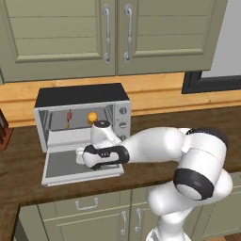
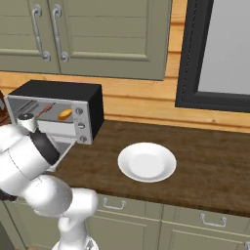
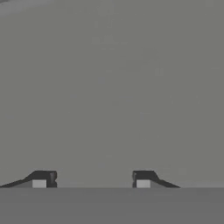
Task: Pick up the kebab skewer and baguette bread, and place them inside the toaster oven. Close the toaster oven door and start by setting the timer.
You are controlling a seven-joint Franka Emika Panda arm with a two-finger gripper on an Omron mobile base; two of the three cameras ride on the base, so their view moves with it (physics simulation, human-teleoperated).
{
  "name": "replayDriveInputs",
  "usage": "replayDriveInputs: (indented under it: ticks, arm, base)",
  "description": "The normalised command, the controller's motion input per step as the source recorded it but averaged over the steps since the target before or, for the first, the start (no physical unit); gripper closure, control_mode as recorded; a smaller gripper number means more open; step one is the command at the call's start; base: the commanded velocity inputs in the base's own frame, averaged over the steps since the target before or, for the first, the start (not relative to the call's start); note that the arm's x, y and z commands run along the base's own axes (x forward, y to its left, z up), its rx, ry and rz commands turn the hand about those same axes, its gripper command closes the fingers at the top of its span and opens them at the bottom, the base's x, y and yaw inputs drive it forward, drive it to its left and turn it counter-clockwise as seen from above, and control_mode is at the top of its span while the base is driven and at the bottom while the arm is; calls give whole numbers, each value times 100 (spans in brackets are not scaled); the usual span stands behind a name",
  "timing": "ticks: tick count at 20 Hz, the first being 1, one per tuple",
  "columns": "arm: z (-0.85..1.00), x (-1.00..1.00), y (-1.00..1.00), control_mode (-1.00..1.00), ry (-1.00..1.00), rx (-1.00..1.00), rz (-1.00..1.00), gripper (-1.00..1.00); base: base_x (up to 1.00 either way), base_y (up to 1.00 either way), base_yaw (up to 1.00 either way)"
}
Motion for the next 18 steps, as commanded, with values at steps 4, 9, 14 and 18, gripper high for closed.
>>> replayDriveInputs:
  ticks: [4,9,14,18]
  arm:
    - [0,-83,1,-100,0,0,15,-100]
    - [12,-96,5,-100,0,0,7,-100]
    - [46,-47,4,-100,0,-1,1,-100]
    - [87,-19,3,-100,3,-4,0,-100]
  base:
    - [0,0,0]
    - [0,0,0]
    - [0,0,0]
    - [0,0,0]
